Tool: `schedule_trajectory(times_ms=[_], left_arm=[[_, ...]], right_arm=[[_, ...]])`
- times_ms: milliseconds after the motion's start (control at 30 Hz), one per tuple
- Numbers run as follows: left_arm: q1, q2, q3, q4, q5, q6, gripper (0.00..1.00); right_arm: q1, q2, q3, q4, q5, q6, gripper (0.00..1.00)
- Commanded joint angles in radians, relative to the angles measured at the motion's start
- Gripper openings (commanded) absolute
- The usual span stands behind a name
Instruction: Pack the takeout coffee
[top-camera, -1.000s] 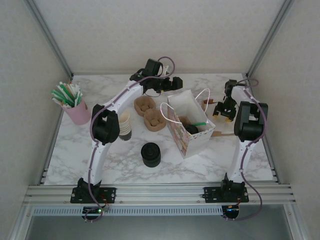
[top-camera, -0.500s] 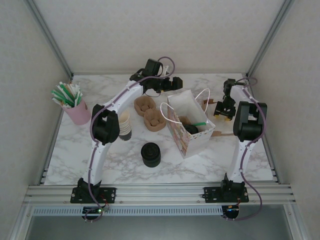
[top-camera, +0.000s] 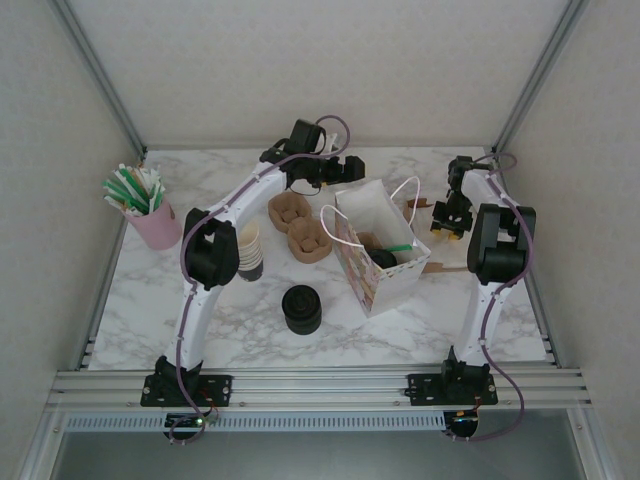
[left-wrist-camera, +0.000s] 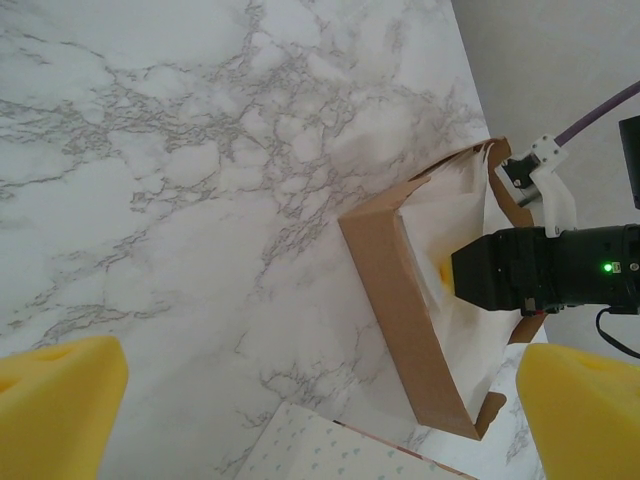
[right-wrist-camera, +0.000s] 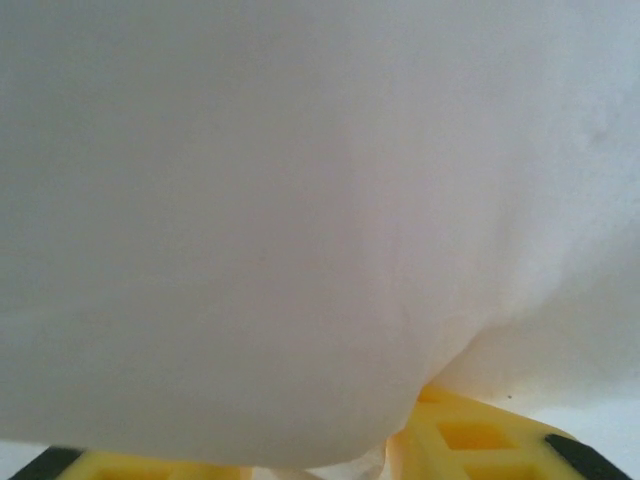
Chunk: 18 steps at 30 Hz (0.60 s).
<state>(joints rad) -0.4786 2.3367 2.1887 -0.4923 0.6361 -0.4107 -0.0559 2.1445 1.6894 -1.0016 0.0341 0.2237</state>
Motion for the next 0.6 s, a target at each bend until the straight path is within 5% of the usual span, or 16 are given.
schedule_trajectory(times_ms=[0, 567], left_arm=[[-0.006, -0.042, -0.012, -0.003, -0.003, 0.026, 1.0], [-0.008, -0.056, -0.02, -0.006, -0.008, 0.031, 1.0]], right_arm=[[0.007, -0.049, -0.004, -0.026, 0.013, 0.006, 0.37], [0.008, -0.077, 0.003, -0.037, 0.003, 0.009, 0.31]])
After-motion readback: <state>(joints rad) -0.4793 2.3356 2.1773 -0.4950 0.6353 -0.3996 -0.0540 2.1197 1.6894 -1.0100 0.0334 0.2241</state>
